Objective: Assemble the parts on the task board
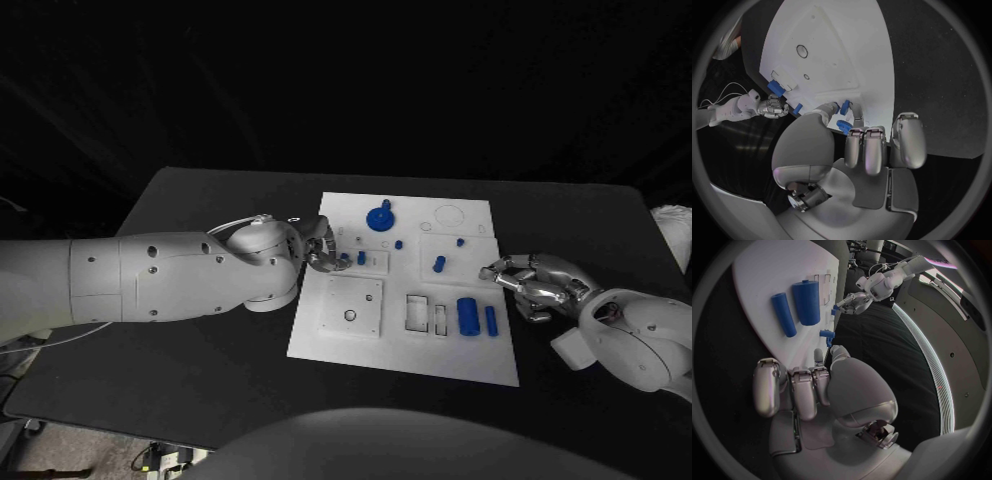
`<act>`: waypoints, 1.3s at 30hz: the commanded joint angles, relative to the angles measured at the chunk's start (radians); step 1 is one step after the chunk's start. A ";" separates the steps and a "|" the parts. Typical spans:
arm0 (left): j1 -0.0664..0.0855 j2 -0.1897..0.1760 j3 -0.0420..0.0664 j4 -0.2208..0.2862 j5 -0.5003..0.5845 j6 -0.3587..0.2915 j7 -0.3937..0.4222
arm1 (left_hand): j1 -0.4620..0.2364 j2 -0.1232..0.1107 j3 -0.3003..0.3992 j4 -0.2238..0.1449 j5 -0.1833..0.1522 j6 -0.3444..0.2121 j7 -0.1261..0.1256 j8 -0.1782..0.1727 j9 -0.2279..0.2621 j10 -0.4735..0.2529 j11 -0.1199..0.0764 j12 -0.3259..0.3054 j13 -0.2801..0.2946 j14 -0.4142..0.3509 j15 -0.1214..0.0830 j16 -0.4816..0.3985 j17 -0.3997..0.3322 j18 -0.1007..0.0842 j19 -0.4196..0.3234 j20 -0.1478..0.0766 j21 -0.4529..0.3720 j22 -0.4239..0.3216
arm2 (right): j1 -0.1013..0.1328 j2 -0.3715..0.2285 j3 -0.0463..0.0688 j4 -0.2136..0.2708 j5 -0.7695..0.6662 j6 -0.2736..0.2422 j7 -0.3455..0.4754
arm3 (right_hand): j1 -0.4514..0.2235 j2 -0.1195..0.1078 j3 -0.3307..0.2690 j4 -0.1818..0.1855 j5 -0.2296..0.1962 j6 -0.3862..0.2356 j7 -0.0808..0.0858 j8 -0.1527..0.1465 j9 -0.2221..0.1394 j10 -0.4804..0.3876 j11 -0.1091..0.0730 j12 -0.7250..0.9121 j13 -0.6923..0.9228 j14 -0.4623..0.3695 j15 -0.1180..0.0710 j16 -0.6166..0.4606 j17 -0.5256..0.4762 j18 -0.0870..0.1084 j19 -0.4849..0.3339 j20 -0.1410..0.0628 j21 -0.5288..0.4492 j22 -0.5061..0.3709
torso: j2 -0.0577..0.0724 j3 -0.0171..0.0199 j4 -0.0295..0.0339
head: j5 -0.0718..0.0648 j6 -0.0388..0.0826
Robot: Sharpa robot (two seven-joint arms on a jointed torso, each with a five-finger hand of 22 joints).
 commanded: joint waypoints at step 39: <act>0.228 0.093 0.004 -0.113 0.154 0.560 0.057 | -0.117 -0.056 0.375 0.000 -0.279 0.038 -0.016 0.124 0.052 0.104 0.006 0.002 0.263 0.103 0.013 0.002 0.263 -0.002 0.044 0.014 0.083 0.224 | -0.002 0.019 0.000 -0.009 -0.007 0.012 0.001 | 0.010 -0.007 0.008 0.000 0.005 -0.003 0.002 -0.004 -0.001 0.156 -0.046 -0.007 0.098 0.083 -0.003 -0.005 0.225 0.004 -0.004 0.000 -0.005 0.187 | 0.001 0.0003 -0.0005 | -0.003 0.000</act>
